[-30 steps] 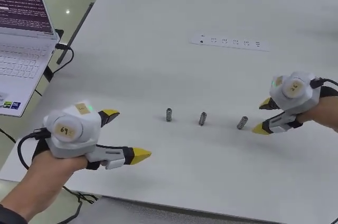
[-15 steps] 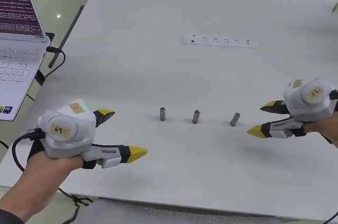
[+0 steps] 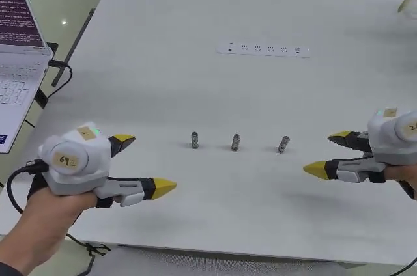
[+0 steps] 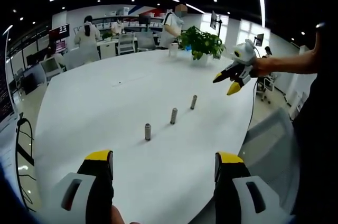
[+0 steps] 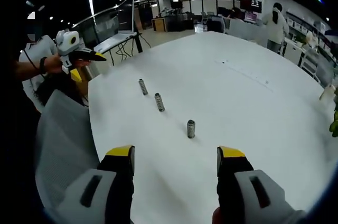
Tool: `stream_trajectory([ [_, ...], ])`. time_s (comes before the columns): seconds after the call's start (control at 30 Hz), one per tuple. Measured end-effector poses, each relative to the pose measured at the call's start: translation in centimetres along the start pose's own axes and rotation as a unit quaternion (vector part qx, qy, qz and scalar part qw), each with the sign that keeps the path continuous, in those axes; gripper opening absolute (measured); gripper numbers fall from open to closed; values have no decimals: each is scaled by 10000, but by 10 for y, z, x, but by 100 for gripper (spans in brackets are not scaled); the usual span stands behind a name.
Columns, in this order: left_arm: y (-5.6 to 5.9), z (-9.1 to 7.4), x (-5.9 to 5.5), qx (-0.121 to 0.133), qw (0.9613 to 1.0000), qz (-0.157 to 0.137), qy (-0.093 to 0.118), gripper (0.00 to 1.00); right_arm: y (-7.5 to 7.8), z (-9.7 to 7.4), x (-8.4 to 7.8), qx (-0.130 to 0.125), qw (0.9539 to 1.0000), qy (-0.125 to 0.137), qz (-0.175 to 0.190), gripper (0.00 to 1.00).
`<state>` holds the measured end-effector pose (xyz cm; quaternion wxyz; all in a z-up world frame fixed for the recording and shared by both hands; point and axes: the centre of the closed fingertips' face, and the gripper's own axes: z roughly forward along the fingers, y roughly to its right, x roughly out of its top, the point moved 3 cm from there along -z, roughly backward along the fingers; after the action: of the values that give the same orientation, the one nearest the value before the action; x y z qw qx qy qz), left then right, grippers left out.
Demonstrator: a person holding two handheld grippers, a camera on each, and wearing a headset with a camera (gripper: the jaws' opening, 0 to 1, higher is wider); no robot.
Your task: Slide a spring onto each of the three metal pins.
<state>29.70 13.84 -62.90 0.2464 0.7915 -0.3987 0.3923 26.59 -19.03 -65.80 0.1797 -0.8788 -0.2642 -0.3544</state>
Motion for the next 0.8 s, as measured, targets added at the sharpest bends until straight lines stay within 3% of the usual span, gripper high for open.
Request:
stream_trajectory([
  [0.27,1,2,2,-16,10000,2,13,76,-16,-10,-1,-86,9995,243,169,69],
  [0.53,4,4,2,-45,10000,-10,13,76,-35,-12,-7,-90,9986,404,334,74],
  [0.8,5,3,1,-29,10000,-48,28,76,-44,-13,-15,-133,9974,534,456,80],
])
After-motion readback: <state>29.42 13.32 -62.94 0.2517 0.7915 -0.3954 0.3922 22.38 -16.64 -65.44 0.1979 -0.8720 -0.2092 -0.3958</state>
